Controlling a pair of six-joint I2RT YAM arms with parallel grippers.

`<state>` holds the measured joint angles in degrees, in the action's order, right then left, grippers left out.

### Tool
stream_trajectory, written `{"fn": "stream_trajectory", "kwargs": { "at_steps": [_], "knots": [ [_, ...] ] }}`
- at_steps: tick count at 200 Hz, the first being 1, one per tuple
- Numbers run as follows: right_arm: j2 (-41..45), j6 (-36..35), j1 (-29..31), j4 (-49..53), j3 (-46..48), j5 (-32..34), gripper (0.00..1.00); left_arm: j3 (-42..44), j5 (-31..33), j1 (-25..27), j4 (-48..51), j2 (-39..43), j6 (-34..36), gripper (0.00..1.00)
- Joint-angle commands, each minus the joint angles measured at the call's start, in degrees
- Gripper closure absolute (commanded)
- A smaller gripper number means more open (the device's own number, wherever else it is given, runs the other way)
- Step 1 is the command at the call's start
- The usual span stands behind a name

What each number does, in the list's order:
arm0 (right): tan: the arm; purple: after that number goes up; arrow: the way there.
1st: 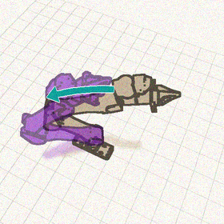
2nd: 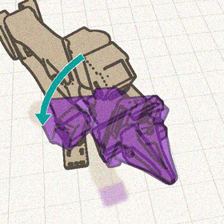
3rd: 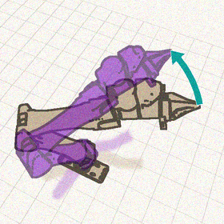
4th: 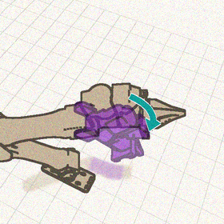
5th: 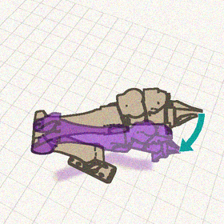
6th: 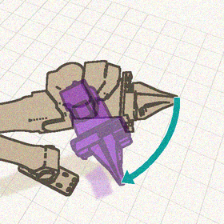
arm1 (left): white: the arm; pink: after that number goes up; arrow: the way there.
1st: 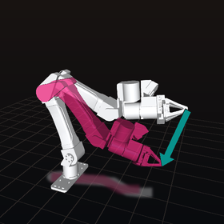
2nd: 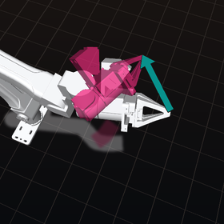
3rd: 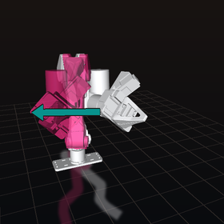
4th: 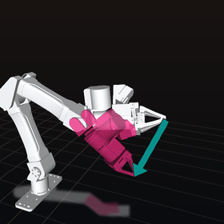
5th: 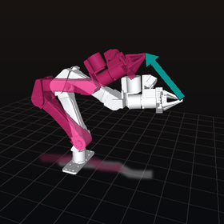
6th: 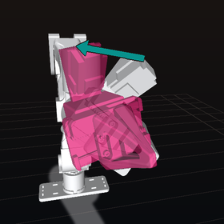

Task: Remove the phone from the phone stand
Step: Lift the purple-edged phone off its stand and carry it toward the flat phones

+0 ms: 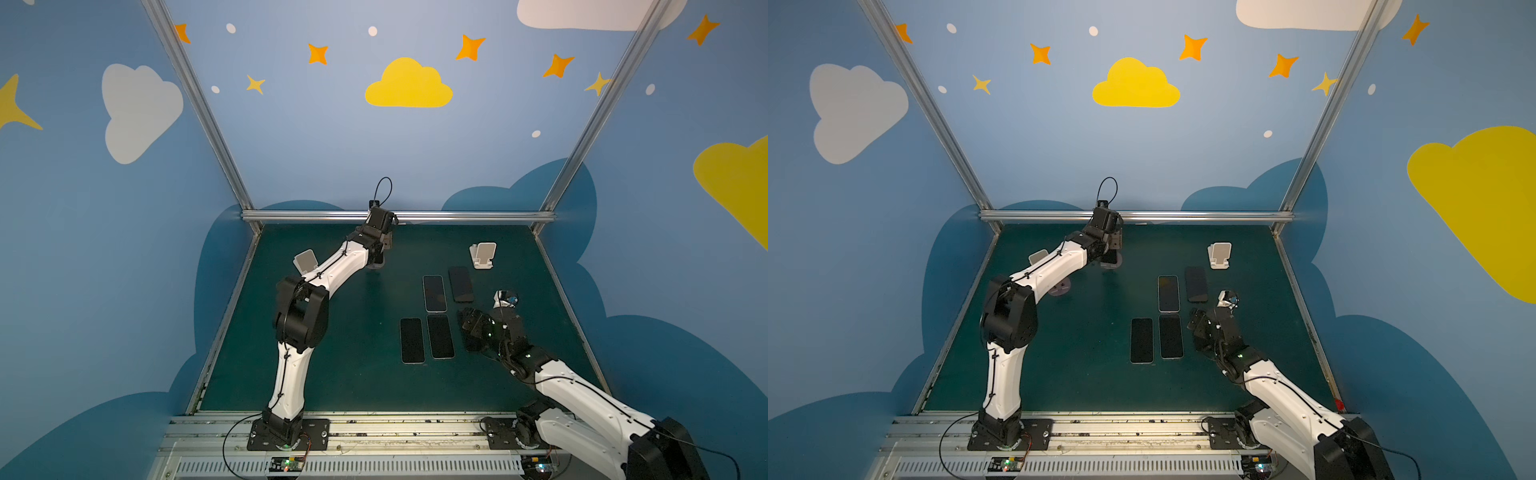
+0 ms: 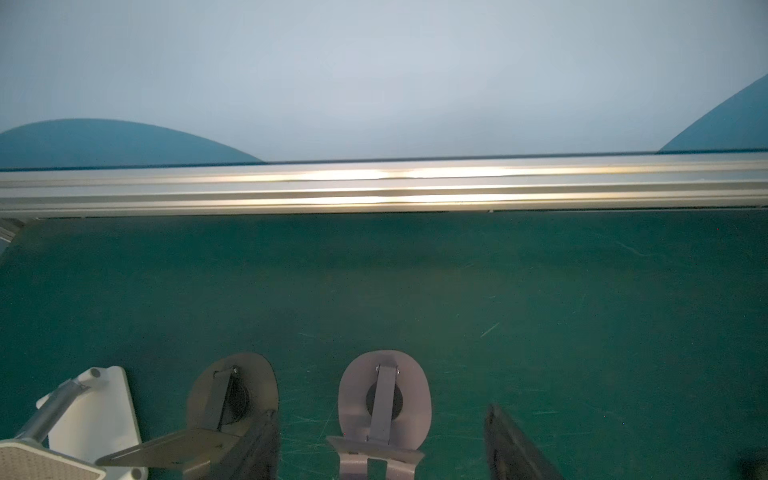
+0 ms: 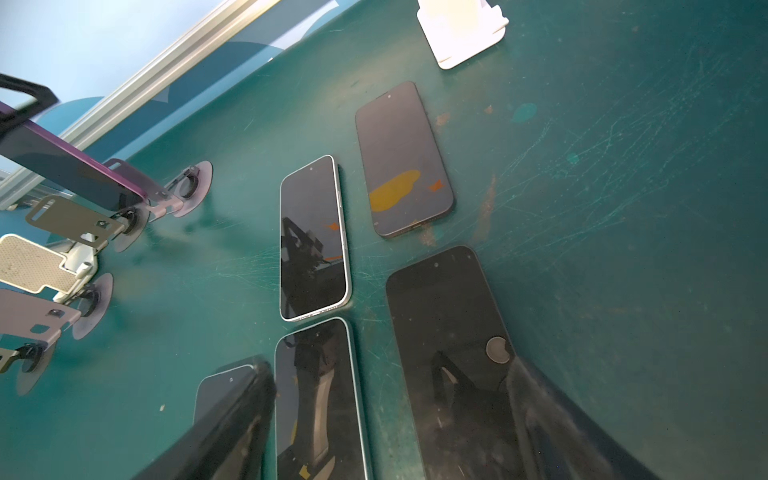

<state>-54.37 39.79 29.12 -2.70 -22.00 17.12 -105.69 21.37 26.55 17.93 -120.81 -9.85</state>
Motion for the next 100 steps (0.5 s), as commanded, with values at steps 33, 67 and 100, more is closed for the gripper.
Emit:
{"fn": "stream_trajectory", "kwargs": {
  "at_steps": [33, 67, 100],
  "knots": [
    [-0.9, 0.0, 0.0, -0.1, -2.0, -1.2, 0.12, 4.5, 1.4, 3.1, -1.1, 8.5, 2.1, 0.48],
    [-0.8, 0.4, 0.0, 0.1, -2.1, -1.6, 0.12, 10.2, 2.4, 6.9, -1.1, 13.9, -0.4, 0.51],
    [-1.0, 0.5, 0.0, 0.5, -2.1, -1.6, 0.12, 13.9, 2.4, 9.9, 2.3, 16.6, -6.0, 0.53]
  ]
}}
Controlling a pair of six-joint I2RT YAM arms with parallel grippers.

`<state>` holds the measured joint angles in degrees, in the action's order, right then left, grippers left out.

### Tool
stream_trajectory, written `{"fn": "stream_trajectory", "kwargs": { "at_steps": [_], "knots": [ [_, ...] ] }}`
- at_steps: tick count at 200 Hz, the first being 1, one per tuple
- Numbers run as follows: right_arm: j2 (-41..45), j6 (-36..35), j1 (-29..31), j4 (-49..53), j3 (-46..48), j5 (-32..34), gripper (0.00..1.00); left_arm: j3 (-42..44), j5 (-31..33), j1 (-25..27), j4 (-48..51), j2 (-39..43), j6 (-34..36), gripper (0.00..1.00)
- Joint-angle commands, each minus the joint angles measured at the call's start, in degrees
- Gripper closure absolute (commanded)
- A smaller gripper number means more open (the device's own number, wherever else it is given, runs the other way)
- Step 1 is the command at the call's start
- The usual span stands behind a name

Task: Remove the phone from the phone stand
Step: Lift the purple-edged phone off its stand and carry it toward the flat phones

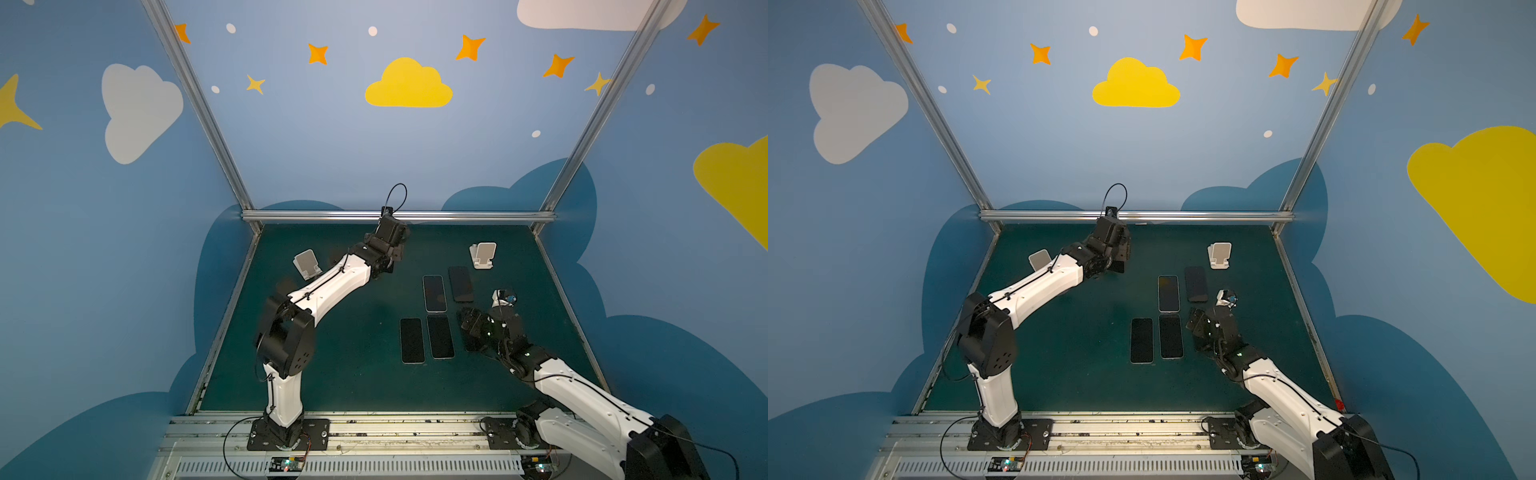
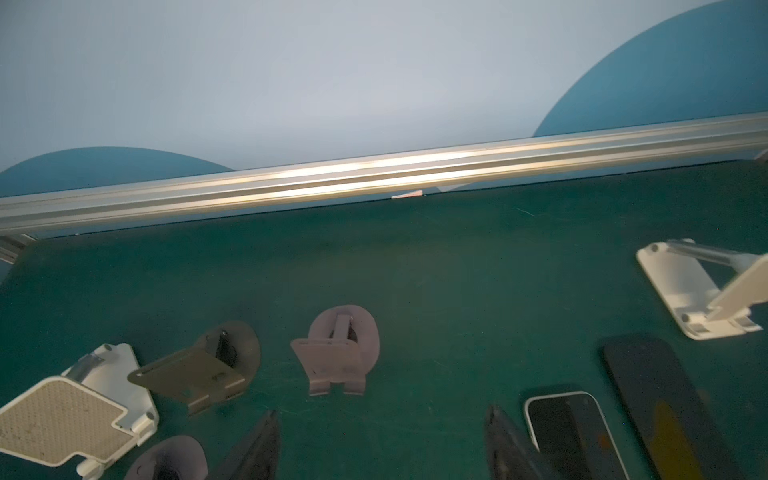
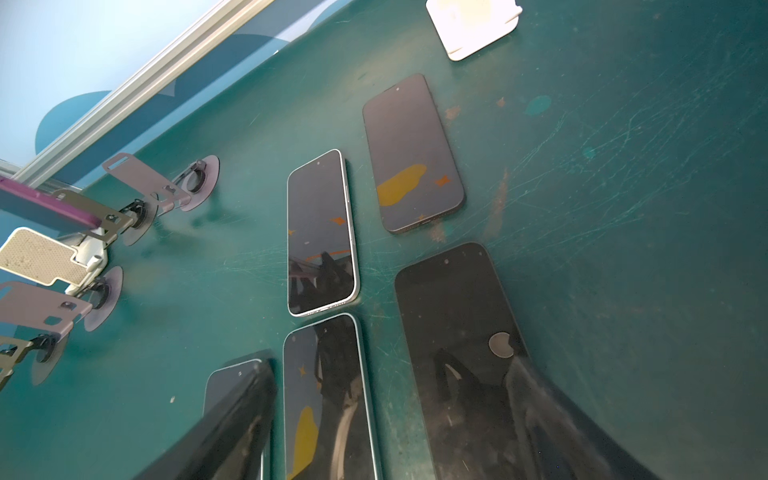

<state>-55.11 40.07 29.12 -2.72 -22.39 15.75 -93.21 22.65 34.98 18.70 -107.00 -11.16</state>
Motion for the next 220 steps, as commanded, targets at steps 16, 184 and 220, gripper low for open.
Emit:
{"fn": "stream_trajectory", "kwargs": {
  "at_steps": [16, 184, 220],
  "knots": [
    [0.0, 0.3, 0.0, 0.9, -1.8, 0.2, 0.13, 2.5, 0.4, 2.5, 3.9, 3.1, -8.3, 0.53],
    [-0.1, 0.9, -0.1, 1.0, -1.5, 0.6, 0.13, -21.2, -10.5, 3.8, 27.1, -21.8, -18.2, 0.52],
    [-1.0, 1.0, -0.1, 0.6, -1.6, 0.2, 0.13, -28.1, -10.7, 3.6, 31.4, -26.6, -17.9, 0.52]
  ]
}}
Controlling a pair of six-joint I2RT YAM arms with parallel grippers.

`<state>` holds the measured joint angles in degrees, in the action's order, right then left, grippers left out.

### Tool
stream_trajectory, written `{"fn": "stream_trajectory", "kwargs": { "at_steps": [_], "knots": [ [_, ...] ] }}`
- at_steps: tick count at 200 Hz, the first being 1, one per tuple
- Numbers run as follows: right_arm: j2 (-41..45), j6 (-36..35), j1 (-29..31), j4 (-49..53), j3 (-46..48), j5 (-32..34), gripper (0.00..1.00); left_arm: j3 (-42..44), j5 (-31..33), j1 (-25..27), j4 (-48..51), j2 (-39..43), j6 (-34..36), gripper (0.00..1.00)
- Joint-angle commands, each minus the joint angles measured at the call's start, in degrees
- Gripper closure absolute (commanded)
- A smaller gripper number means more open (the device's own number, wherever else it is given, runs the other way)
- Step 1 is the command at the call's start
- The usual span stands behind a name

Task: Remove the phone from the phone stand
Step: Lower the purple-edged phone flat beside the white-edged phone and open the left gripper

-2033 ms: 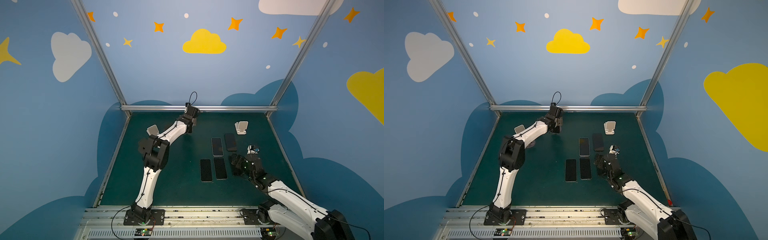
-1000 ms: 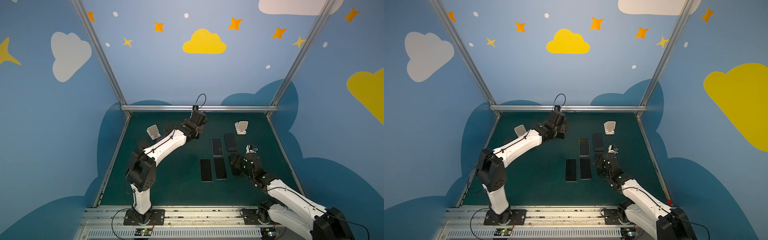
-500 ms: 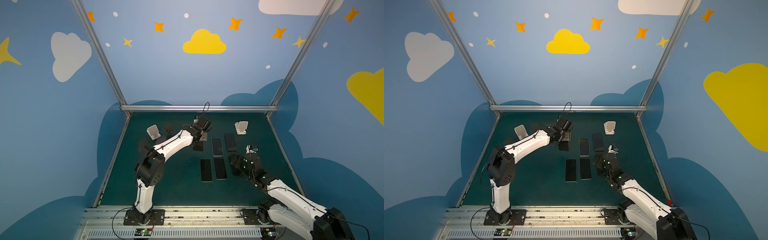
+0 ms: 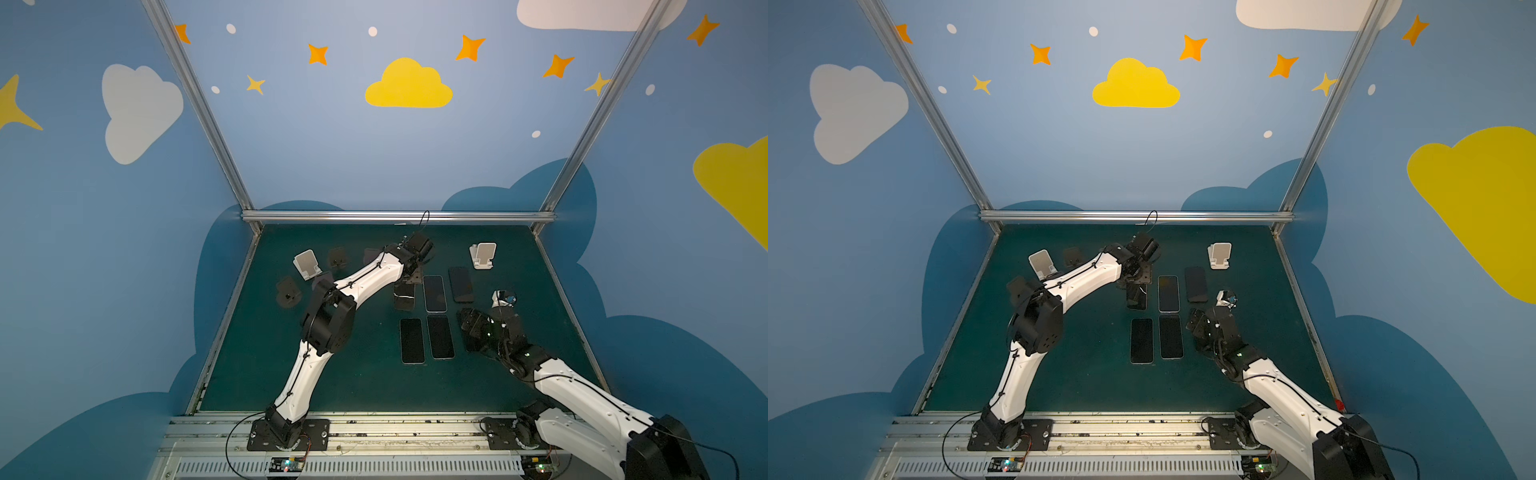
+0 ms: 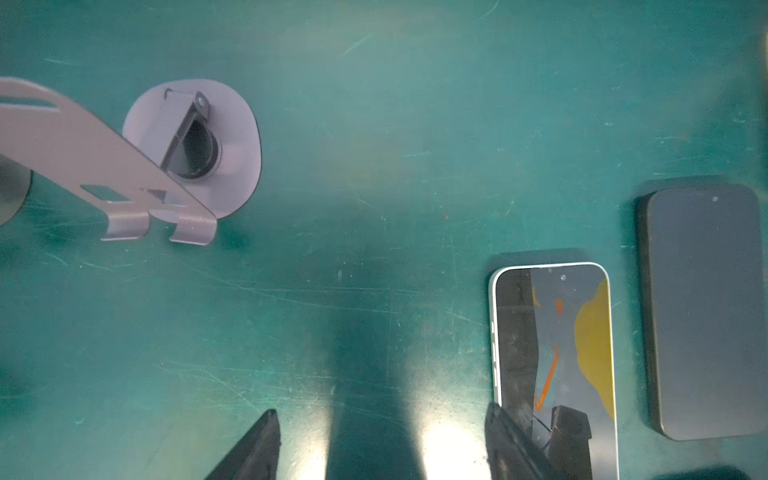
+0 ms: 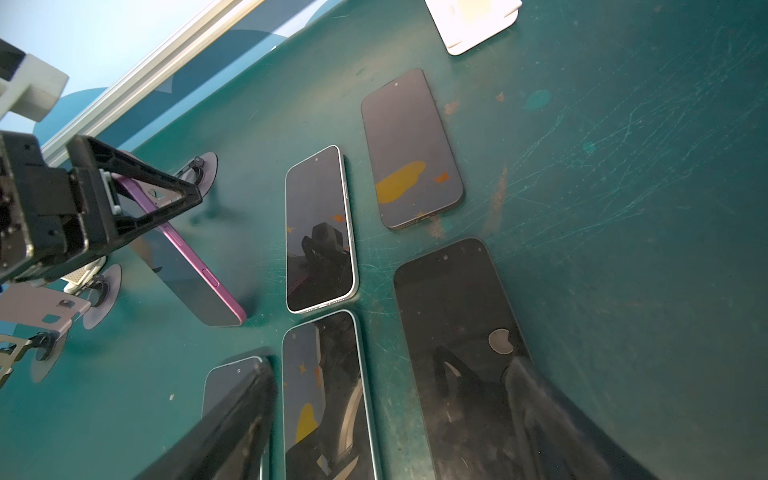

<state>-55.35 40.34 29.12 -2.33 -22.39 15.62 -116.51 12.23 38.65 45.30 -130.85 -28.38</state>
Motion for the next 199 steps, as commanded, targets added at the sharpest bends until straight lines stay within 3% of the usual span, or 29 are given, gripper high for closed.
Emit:
{"fn": "stream_trajectory", "kwargs": {
  "at_steps": [1, 70, 160, 199],
  "knots": [
    [-0.8, 0.7, -0.1, 0.1, -1.6, 0.4, 0.13, -5.0, -0.3, 0.0, 5.0, -2.9, -0.6, 0.52],
    [-0.6, 0.2, -0.1, 0.9, -2.1, 1.0, 0.13, -15.1, -2.7, -1.1, 9.6, -10.6, 0.0, 0.49],
    [0.3, 0.4, -0.1, 1.5, -2.0, 1.4, 0.13, -15.5, -7.0, -1.1, 9.5, -13.8, -2.8, 0.49],
    [1.1, 0.7, 0.0, 1.6, -1.7, 1.2, 0.13, -12.0, -8.3, -1.0, 7.3, -12.2, -4.9, 0.49]
  ]
}}
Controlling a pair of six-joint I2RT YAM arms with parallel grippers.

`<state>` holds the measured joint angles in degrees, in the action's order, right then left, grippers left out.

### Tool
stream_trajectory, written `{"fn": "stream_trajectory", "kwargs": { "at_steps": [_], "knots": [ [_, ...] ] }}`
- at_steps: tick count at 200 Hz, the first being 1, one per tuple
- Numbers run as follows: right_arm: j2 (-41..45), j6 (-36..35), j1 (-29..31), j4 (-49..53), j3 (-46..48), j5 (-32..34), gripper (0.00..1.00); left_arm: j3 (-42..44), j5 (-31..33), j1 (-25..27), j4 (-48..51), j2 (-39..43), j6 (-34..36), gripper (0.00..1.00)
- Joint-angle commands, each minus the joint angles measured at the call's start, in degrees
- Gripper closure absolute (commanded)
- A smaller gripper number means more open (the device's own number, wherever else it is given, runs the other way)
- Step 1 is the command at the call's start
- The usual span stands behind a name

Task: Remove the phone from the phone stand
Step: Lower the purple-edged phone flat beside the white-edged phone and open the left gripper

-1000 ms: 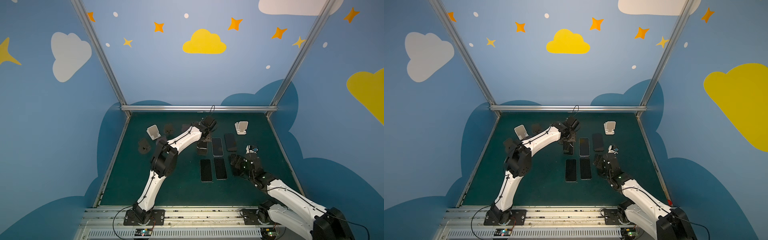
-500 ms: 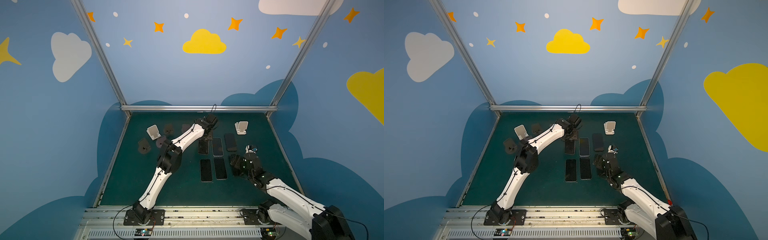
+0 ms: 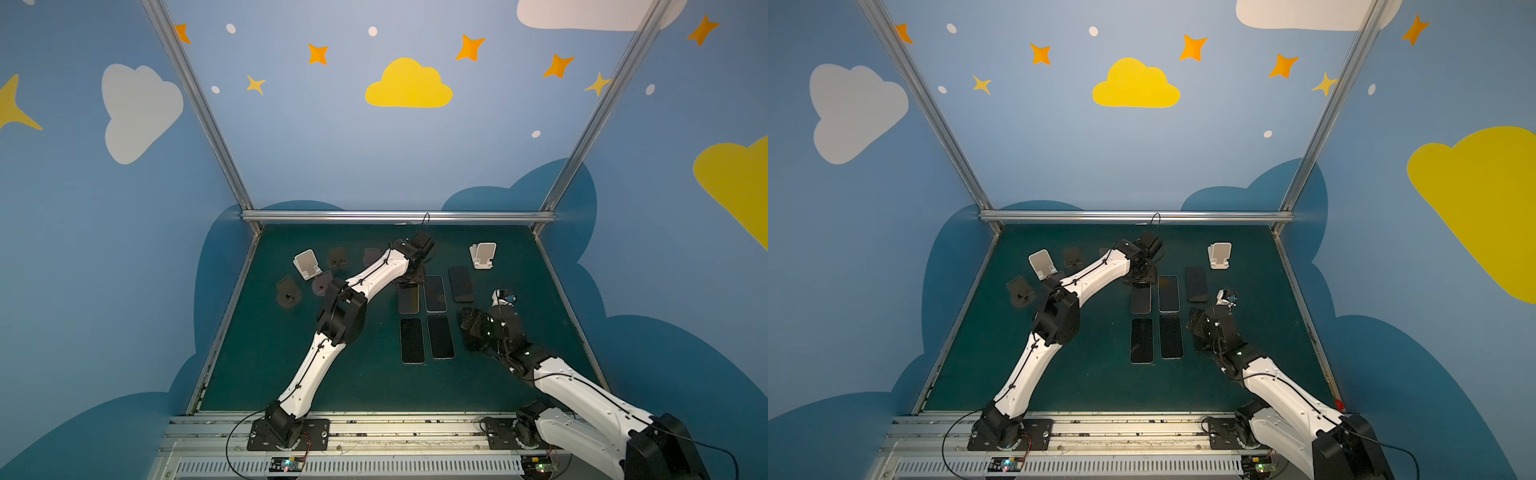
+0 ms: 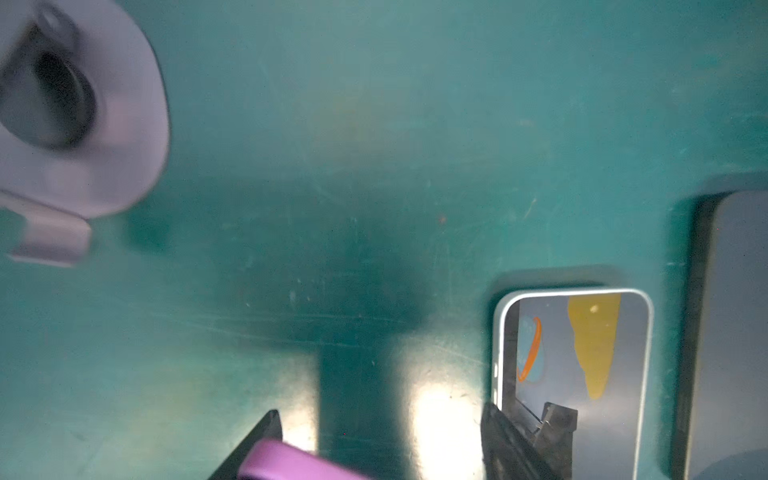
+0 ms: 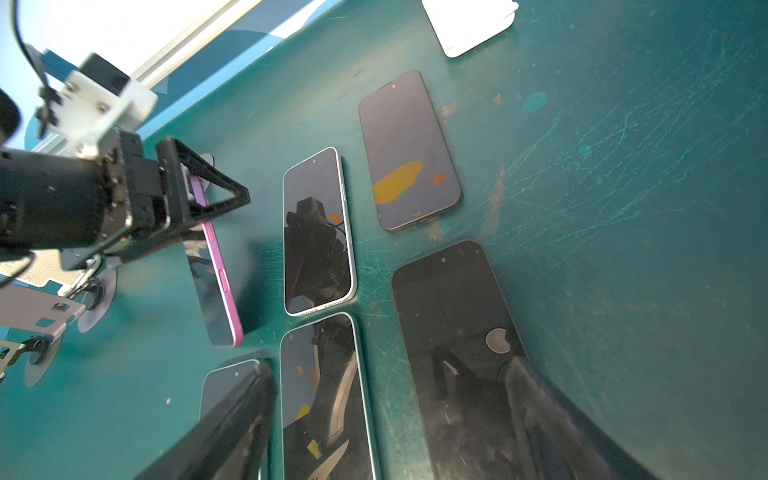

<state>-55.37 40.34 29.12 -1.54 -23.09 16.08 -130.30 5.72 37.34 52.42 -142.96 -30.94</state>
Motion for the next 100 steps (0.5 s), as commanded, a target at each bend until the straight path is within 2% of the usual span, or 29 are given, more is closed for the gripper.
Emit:
{"fn": "stream_trajectory", "kwargs": {
  "at_steps": [1, 62, 100],
  "knots": [
    [1.1, 0.7, -0.1, 0.8, -1.0, 0.7, 0.13, 1.9, -1.8, 0.3, 0.1, -0.1, -2.3, 0.49],
    [1.6, 0.8, 0.0, 0.8, -0.7, 0.3, 0.13, 5.9, -0.7, 1.2, -1.9, 1.6, -3.7, 0.48],
    [1.1, 0.7, 0.0, 0.8, -0.7, 0.5, 0.13, 5.2, 0.0, 1.1, -1.9, 0.5, -4.3, 0.48]
  ]
}}
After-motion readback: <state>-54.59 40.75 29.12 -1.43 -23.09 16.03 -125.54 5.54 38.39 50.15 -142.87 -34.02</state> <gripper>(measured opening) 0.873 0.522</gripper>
